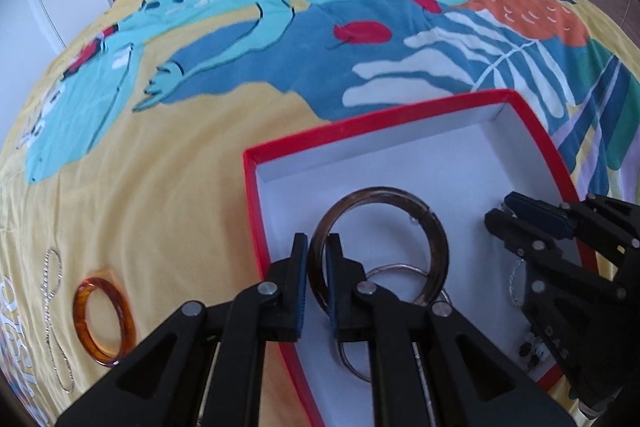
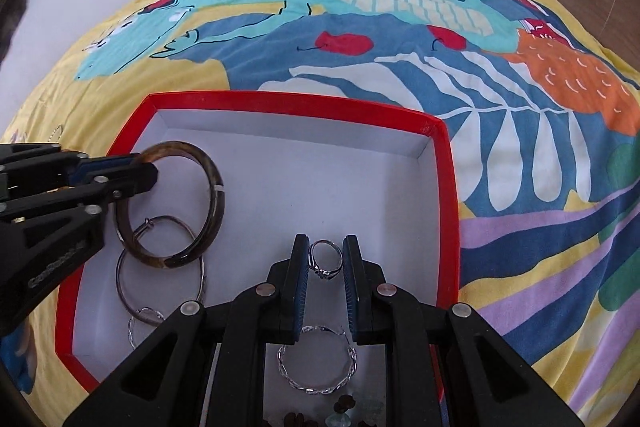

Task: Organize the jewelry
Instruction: 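Carry the brown bangle and silver ring into the red box and open both tools, then withdraw both tools from the red box toward the remaining jewelry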

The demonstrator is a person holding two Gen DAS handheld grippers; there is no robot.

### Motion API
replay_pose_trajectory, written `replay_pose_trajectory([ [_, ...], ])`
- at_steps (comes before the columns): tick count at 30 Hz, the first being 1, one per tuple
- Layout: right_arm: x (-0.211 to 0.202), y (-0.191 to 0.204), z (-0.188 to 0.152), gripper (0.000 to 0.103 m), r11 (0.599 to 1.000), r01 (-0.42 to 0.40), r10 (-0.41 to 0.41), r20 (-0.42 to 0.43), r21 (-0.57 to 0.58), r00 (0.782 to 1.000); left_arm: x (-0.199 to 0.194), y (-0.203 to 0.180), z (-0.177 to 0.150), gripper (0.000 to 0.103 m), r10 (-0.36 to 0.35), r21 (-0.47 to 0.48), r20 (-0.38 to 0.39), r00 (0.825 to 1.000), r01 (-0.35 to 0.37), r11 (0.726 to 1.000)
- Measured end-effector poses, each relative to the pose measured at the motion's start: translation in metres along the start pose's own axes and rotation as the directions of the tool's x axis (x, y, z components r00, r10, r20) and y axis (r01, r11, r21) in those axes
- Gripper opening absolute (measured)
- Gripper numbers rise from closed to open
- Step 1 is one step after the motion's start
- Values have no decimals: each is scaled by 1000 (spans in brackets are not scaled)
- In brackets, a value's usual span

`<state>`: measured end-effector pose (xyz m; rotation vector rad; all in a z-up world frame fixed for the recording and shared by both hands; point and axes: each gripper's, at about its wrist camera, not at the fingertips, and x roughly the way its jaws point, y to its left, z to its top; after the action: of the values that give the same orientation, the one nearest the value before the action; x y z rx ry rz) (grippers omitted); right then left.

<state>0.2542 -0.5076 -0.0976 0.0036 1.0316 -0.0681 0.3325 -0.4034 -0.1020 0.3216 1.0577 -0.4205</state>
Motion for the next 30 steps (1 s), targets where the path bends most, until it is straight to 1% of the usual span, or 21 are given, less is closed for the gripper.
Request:
replay_pose_trajectory([
  [5, -3, 5, -5, 17, 999, 7, -7, -16, -31, 1000, 3, -3, -1, 9, 19, 19, -10, 1000, -19, 1000],
  [10, -9, 2, -13, 18, 999, 23, -24, -30, -32, 999, -5, 2, -1, 10, -42, 22, -7, 999, 42, 999],
  [11, -11, 1, -15, 18, 999, 29, -30, -32, -27, 999, -11, 3, -3, 11, -56, 26, 0, 998, 56, 998],
  [12, -14, -1, -17, 19, 999, 33, -33, -32, -22, 999, -14, 4, -4, 14, -66, 29, 6, 998, 66, 997],
  [13, -19, -3, -19, 20, 999, 31, -32, -28, -11, 999, -22, 5, -5, 24, -74, 33, 16, 997, 73, 997],
  [15, -29, -5, -22, 21, 1000, 26, -26, -16, 6, 1000, -40, 9, -10, 27, -94, 34, 41, 995, 92, 995],
  [19, -60, -3, -30, 26, 999, 4, -5, 23, 46, 1000, -79, 19, -21, 28, -108, 30, 82, 991, 106, 994],
  [22, -86, 9, -35, 29, 999, -3, 1, 47, 49, 999, -112, 31, -37, 31, -116, 13, 97, 988, 115, 993],
  [25, -119, 28, -45, 31, 998, -25, 21, 76, 50, 997, -149, 40, -61, 32, -94, 14, 128, 987, 93, 996],
  [29, -158, 58, -59, 34, 997, -65, 59, 121, 44, 991, -198, 51, -102, 32, -26, 27, 170, 985, 22, 999],
  [30, -167, 65, -62, 38, 996, -76, 69, 131, 42, 989, -211, 56, -114, 32, -12, 23, 181, 983, 8, 1000],
])
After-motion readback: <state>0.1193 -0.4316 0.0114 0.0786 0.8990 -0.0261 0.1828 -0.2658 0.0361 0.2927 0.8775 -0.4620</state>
